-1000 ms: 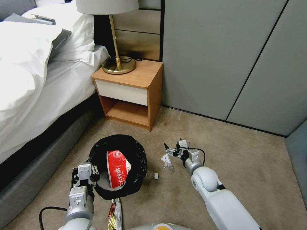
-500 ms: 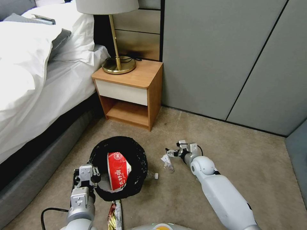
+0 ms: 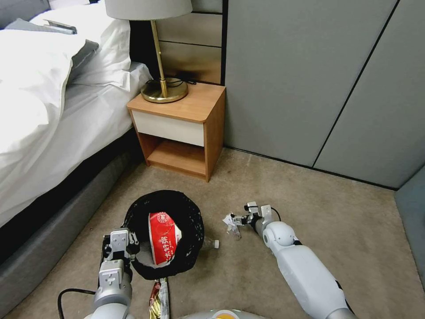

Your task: Pick up the trash bin, then pick up the garbage from the floor and place it into the trash bin.

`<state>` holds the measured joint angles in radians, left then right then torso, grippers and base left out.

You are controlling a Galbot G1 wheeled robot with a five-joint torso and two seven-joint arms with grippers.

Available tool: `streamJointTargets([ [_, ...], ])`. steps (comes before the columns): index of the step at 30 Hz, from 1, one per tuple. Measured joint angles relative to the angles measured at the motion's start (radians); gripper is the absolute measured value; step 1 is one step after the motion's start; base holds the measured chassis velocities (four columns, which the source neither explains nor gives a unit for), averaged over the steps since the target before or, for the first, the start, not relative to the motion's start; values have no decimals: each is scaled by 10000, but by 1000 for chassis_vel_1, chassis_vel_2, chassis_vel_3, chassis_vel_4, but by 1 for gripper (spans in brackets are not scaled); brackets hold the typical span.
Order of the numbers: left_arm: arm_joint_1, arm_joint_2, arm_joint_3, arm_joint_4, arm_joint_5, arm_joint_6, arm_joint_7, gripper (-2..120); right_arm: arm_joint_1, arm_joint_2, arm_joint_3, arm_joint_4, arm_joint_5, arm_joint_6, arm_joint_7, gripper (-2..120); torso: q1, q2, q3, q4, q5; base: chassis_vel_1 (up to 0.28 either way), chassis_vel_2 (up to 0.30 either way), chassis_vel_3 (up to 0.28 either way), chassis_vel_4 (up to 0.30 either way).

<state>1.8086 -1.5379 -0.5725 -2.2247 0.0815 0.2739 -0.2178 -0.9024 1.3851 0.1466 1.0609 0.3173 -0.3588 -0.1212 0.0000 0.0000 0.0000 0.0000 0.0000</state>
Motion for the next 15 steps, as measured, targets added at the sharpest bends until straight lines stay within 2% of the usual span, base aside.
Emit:
streamJointTargets([
  [6, 13, 1, -3, 3, -1, -4, -2, 1, -58, 107, -4, -158, -307, 167, -83, 100, 0, 0, 0, 0, 0, 0, 0, 0, 0],
  [15, 18, -36, 38, 69, 29, -34, -4, 1, -281, 476, -25, -451, -1573, 723, -129, 100, 0, 0, -1, 0, -1, 0, 0, 0, 0],
])
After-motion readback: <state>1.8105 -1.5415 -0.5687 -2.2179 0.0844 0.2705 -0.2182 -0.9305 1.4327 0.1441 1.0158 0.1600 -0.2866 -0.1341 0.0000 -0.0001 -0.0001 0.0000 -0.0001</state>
